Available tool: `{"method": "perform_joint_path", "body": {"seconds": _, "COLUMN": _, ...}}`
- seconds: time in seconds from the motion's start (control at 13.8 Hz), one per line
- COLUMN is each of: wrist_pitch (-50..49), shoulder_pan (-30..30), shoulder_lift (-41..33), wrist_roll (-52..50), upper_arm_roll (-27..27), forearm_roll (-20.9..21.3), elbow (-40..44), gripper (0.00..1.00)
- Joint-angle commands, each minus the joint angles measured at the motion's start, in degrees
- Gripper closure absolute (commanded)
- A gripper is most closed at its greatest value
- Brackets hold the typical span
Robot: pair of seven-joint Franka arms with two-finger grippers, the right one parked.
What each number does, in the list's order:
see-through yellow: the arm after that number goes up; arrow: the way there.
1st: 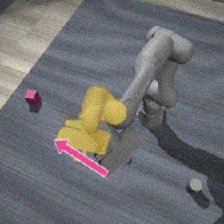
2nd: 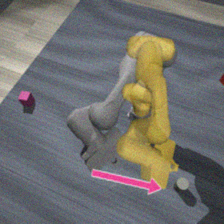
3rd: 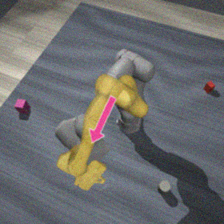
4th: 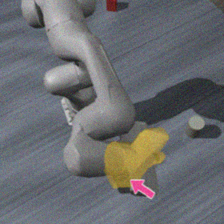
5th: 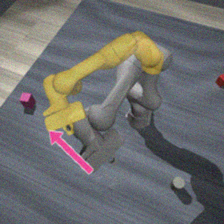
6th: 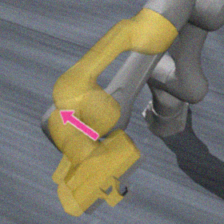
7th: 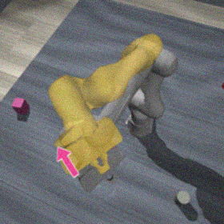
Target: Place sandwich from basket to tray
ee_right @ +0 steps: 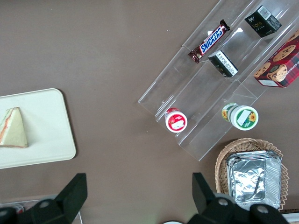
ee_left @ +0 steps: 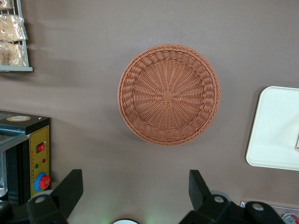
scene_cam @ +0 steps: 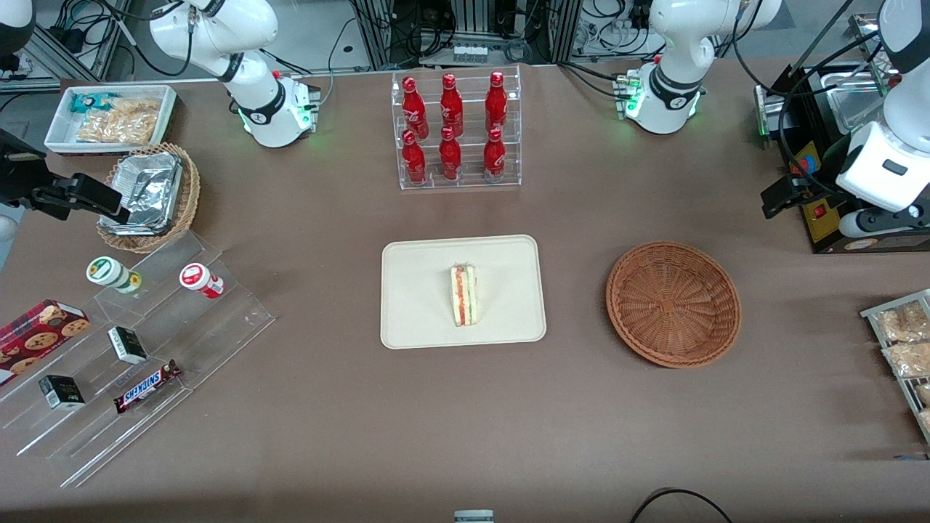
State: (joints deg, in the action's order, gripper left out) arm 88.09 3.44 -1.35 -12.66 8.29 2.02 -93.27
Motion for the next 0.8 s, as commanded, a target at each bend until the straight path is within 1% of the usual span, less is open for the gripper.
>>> {"method": "perform_joint_path", "body": {"seconds": 0.0, "wrist_pitch": -0.29, "shoulder_pan": -1.24, "shoulder_lift": 0.74, "wrist_roll": 0.53, "upper_arm_roll": -0.2, "forearm_roll": -0.17, "elbow": 2.21, "gripper": 0.0}}
{"method": "perform_joint_path", "body": {"seconds": 0.15, "wrist_pitch": -0.46, "shoulder_pan": -1.24, "shoulder_lift": 1.53, "wrist_roll": 1.06, "upper_arm_roll": -0.2, "forearm_roll": -0.18, "elbow": 3.53, "gripper": 0.0}}
{"method": "perform_joint_path", "body": {"seconds": 0.36, "wrist_pitch": -1.08, "shoulder_pan": -1.15, "shoulder_lift": 0.91, "wrist_roll": 1.15, "upper_arm_roll": -1.25, "forearm_roll": 0.09, "elbow": 3.53, "gripper": 0.0}}
{"method": "perform_joint_path", "body": {"seconds": 0.73, "wrist_pitch": -2.04, "shoulder_pan": -0.72, "shoulder_lift": 0.39, "wrist_roll": 1.06, "upper_arm_roll": -1.34, "forearm_roll": -0.62, "elbow": 3.53, "gripper": 0.0}}
